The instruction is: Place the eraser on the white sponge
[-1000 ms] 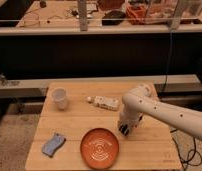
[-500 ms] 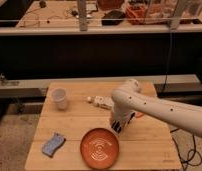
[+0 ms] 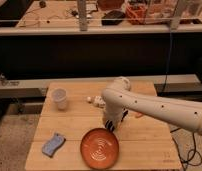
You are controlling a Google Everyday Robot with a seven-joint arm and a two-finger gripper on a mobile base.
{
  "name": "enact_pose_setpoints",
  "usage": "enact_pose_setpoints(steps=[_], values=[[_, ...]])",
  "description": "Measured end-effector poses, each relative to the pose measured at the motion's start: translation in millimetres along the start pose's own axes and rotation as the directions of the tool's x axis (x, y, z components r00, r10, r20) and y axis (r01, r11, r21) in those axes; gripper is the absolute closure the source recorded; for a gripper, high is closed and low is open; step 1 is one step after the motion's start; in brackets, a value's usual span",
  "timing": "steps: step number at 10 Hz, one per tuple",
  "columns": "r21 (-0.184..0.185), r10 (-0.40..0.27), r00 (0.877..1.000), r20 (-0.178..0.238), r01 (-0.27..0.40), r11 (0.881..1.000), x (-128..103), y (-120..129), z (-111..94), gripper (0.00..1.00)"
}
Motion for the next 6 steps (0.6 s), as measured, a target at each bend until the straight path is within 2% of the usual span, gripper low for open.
enact_pose_setpoints(steps=[3, 6], values=[[-0.006, -0.031, 1.000, -0.006, 0.031, 0.999, -8.8, -15.2, -1.1, 1.00], [-0.006, -0.072, 0.997, -0.008, 0.072, 0.997, -22.8, -42.5, 0.7, 1.00]])
